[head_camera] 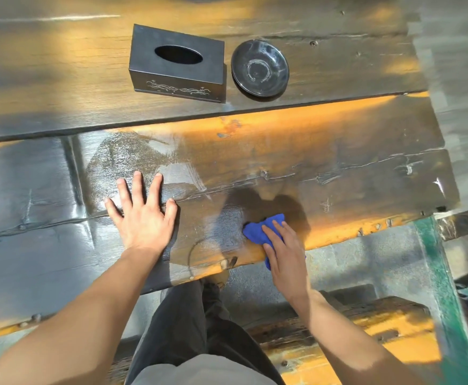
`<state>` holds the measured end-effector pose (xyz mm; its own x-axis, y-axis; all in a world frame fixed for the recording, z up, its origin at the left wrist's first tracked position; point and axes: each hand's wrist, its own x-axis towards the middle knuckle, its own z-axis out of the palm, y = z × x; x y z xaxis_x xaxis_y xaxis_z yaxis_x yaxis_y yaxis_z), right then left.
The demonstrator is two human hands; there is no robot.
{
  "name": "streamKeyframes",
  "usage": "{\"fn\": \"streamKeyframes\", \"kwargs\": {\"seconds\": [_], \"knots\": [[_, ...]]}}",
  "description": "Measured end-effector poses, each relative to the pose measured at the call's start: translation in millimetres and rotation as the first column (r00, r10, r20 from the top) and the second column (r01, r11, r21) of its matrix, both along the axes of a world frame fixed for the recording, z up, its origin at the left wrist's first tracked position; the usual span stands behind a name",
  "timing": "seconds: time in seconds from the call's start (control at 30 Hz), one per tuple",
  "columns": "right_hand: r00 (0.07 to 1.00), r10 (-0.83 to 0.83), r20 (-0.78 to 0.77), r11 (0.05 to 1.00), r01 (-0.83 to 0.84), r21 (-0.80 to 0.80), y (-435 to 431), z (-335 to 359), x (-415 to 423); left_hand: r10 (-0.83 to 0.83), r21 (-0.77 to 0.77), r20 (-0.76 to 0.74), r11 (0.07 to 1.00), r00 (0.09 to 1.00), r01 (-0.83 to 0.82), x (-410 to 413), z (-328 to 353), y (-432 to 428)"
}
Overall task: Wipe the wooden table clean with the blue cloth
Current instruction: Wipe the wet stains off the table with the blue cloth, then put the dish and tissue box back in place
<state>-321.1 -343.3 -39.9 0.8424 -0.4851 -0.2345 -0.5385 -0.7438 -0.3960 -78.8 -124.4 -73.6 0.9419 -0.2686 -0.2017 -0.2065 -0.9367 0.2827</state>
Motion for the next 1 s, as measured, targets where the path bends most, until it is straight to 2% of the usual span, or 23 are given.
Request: {"fn": "streamKeyframes", "kwargs": {"seconds": [0.13,0.23,0.33,0.43,0.53,0.6,0.67,0.73,0.87,1.0], "knots": [[0.987,-0.129,0.092,0.981,0.113,0.159,-32,28,21,-0.030,-0.068,0.033,0.997,0.999,0.032,7,5,-10],[0.957,-0.232,0.172,0.973,0.227,0.046,-84,39,51,-0.116,-0.069,0.028,0.991,0.993,0.118,17,5,-28],[0.935,-0.337,0.111,0.937,0.345,-0.059,-143,36,88,-0.151,0.016,0.034,0.988,0.988,0.150,20,0,-36],[0.925,-0.375,0.060,0.913,0.380,-0.148,-193,28,119,-0.146,0.049,0.047,0.988,0.988,0.143,19,-3,-34],[0.913,-0.385,-0.136,0.916,0.361,-0.174,-217,17,136,-0.148,0.059,0.041,0.988,0.988,0.145,19,0,-34],[0.888,-0.413,-0.204,0.908,0.383,-0.170,-218,9,140,-0.146,0.058,0.036,0.988,0.989,0.144,17,3,-35],[0.888,-0.446,-0.116,0.884,0.416,-0.210,-211,6,147,-0.148,0.062,0.028,0.987,0.989,0.146,16,6,-36],[0.912,-0.409,0.008,0.883,0.398,-0.247,-202,7,165,-0.149,0.070,0.019,0.987,0.989,0.147,17,7,-37],[0.931,-0.354,0.086,0.920,0.363,-0.149,-188,11,229,-0.149,0.087,0.008,0.985,0.989,0.148,17,9,-38],[0.889,-0.431,0.154,0.901,0.415,0.125,-182,15,290,-0.154,0.089,0.014,0.984,0.988,0.152,18,9,-39]]}}
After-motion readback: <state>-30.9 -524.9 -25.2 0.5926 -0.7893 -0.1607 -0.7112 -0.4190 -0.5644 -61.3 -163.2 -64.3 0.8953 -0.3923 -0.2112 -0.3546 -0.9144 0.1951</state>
